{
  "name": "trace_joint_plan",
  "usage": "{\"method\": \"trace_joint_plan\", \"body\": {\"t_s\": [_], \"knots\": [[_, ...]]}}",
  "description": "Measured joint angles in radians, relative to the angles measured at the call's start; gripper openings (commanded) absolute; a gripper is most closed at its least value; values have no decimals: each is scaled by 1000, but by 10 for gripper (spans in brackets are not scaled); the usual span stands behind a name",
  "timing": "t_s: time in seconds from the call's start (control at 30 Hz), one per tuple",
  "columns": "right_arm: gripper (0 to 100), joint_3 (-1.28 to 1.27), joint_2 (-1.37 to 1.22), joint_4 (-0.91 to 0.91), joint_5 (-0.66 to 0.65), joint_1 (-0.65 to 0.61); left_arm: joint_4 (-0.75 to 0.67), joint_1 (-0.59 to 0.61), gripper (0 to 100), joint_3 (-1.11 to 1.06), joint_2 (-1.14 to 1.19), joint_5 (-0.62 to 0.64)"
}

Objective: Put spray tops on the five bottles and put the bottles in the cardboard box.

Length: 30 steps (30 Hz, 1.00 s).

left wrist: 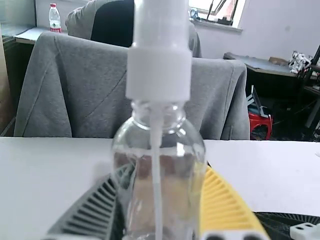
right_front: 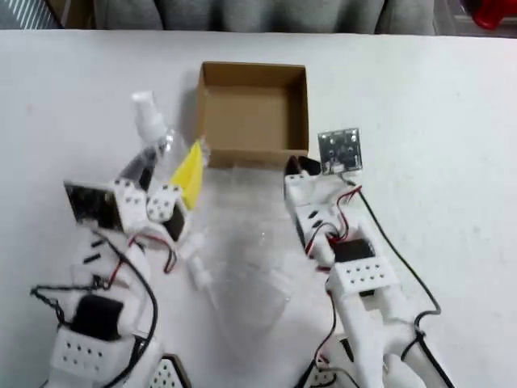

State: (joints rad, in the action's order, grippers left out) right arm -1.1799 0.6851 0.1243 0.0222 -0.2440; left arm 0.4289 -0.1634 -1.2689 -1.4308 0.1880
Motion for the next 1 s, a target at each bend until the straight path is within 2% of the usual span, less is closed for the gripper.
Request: {"method": "trace_joint_plan", "body": {"t_s": [0.1,0.43,0.6,0.77,1.0], "knots": [[18,41,-72,0,0,43,-78,0,22,124,209,0],[19,267,-391,0,0,149,-500,3,22,351,827,0],[23,391,-549,0,0,140,-539,31,22,519,1088,0],[127,486,-601,48,0,135,-542,84,22,638,1287,0],[133,542,-647,120,0,89,-545,104,22,701,1444,0]]}}
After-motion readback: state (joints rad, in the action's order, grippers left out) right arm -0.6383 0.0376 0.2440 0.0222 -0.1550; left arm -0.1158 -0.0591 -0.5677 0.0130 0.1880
